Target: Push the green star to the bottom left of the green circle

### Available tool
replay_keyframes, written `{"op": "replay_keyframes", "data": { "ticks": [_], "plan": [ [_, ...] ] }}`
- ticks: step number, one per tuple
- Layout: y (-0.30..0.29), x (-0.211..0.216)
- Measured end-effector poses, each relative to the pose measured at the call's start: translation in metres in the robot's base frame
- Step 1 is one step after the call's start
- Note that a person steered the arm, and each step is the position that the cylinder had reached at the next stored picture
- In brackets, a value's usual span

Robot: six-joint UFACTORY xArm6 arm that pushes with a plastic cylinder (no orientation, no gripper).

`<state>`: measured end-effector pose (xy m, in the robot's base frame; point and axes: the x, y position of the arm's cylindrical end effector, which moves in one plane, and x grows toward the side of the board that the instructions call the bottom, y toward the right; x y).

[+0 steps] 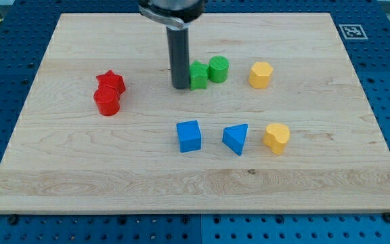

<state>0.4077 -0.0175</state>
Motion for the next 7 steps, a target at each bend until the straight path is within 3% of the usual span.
{"op": "replay_keyframes", "data": {
  "ticks": [1,3,4,5,7],
  "plan": [
    [0.077,0.004],
    [0.119,0.04],
    [0.136,0.039],
    [0.19,0.036],
    [0.242,-0.052]
  ]
}}
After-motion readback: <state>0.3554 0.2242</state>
